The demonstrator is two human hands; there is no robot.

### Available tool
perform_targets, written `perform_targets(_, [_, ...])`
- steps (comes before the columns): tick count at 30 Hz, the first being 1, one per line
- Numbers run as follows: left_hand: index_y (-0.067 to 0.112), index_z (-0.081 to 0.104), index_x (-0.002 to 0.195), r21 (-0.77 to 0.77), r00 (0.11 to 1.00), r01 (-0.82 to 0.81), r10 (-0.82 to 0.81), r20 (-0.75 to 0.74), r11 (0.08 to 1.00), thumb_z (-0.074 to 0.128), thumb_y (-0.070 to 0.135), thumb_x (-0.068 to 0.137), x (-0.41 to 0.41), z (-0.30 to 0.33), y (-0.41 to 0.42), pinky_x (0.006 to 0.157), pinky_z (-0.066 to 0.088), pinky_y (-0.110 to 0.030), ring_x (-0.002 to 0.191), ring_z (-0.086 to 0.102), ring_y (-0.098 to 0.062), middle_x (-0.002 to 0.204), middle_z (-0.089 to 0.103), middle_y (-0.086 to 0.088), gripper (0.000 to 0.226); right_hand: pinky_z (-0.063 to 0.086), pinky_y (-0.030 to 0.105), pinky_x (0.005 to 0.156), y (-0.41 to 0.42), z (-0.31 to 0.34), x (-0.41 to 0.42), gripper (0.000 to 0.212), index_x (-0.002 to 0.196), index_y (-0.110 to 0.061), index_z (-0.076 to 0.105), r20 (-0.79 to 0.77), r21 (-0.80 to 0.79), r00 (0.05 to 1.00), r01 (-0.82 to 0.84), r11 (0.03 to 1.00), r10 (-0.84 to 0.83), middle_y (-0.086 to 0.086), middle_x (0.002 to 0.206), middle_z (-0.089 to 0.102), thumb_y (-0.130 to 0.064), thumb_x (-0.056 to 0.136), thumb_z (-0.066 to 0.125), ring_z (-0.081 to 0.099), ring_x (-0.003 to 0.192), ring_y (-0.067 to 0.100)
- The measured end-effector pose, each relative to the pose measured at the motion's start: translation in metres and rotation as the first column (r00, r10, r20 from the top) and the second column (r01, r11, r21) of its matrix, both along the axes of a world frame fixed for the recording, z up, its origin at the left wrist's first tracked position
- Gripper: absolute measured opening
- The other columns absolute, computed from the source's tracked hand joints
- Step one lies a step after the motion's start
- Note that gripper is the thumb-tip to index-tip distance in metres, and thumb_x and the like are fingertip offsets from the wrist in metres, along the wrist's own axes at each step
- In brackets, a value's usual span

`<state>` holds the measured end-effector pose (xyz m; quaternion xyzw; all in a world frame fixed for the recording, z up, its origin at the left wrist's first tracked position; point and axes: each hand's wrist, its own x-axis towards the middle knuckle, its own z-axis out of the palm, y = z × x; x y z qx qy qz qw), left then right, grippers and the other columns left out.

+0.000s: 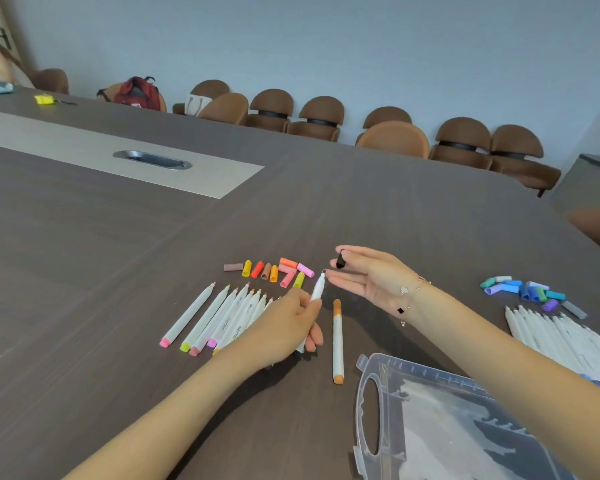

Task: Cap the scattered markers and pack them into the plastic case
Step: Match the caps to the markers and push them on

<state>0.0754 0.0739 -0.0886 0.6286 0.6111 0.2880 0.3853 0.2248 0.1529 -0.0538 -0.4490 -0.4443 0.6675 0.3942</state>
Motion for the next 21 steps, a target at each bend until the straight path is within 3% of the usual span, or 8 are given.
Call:
perform_targets(9, [0.023, 0.043, 0.096, -0.014, 0.997, 0.044, -0.043, 0.057, 0.999, 0.035, 0.032, 0.101, -0.001, 0.002, 0.0, 0.058, 0.048, -0.012, 0.051, 0.057, -0.002, 0.066, 0.062, 0.008, 0.013, 0.058, 0.027, 0.073, -0.012, -0.01, -0.008, 0.025, 0.117, -0.014, 0.061, 0.155, 0.188, 0.987, 0.01, 0.982, -0.039, 0.007, 0.108, 0.068, -0.014, 0.092, 0.058, 0.07, 0.09, 0.019])
perform_targets(14, [0.026, 0.042, 0.09, -0.035, 0.998, 0.022, -0.02, 0.066, 0.999, 0.035, 0.032, 0.101, -0.003, 0.003, 0.001, 0.06, 0.051, -0.016, 0.051, 0.057, -0.004, 0.067, 0.063, 0.006, 0.015, 0.058, 0.026, 0.073, -0.014, -0.012, -0.012, 0.026, 0.116, -0.015, 0.063, 0.265, 0.247, 0.964, -0.065, 0.967, -0.003, 0.005, 0.111, 0.067, -0.016, 0.09, 0.061, 0.071, 0.088, 0.017])
perform_targets(18, [0.021, 0.048, 0.101, -0.076, 0.982, 0.027, -0.013, 0.188, 0.997, 0.031, 0.031, 0.102, -0.003, 0.004, 0.002, 0.055, 0.048, -0.015, 0.05, 0.056, -0.004, 0.069, 0.061, 0.004, 0.02, 0.058, 0.023, 0.069, -0.019, -0.011, -0.015, 0.031, 0.12, -0.02, 0.059, 0.342, 0.258, 0.934, -0.197, 0.946, 0.101, 0.002, 0.1, 0.069, -0.019, 0.089, 0.063, 0.072, 0.083, 0.016])
perform_targets(21, [0.012, 0.053, 0.107, -0.111, 0.904, 0.017, 0.032, 0.427, 0.994, 0.03, 0.027, 0.104, -0.006, 0.004, 0.005, 0.054, 0.044, -0.02, 0.051, 0.05, -0.007, 0.064, 0.054, 0.002, 0.027, 0.058, 0.025, 0.071, -0.025, -0.012, -0.02, 0.046, 0.125, -0.026, 0.049, 0.303, 0.246, 0.937, -0.256, 0.935, 0.177, 0.009, 0.091, 0.072, -0.02, 0.084, 0.07, 0.072, 0.082, 0.019])
